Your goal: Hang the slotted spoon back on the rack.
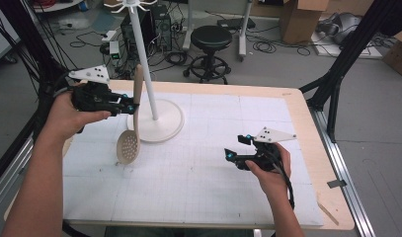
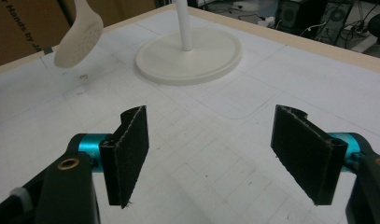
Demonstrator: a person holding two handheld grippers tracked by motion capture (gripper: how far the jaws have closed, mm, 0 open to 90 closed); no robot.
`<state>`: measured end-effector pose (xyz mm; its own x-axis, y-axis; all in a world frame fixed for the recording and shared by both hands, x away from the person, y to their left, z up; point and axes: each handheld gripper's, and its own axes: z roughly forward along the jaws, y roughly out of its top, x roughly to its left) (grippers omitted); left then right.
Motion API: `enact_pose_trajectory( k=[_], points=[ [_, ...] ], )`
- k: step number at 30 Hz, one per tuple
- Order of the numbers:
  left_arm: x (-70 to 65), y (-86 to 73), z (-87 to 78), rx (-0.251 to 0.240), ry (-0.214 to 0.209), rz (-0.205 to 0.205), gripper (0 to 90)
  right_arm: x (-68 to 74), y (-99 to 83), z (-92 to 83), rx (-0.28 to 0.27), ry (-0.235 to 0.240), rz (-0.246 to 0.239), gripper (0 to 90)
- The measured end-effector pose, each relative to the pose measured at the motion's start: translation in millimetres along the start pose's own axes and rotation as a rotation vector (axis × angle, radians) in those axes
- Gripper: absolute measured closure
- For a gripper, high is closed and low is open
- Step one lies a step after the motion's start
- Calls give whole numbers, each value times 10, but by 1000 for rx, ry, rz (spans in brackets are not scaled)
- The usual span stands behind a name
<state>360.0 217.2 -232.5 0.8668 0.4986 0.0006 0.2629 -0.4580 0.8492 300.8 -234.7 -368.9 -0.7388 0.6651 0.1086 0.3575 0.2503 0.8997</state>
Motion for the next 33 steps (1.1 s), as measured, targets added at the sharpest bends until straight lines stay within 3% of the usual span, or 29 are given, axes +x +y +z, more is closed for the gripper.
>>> enact_pose_trajectory(
  k=[9,17,25,33],
  points=[
    [154,142,-244,-36,50,-28,745,-7,0,-2,-1,2,-1,273],
    [247,398,-403,-47,110,-22,745,-3,-3,8,1,2,-2,273],
    [390,562,-484,-41,177,-65,745,-11,-7,3,1,-1,7,273],
    [558,614,-517,-23,246,-116,745,-14,-8,-2,0,0,6,273]
  ],
)
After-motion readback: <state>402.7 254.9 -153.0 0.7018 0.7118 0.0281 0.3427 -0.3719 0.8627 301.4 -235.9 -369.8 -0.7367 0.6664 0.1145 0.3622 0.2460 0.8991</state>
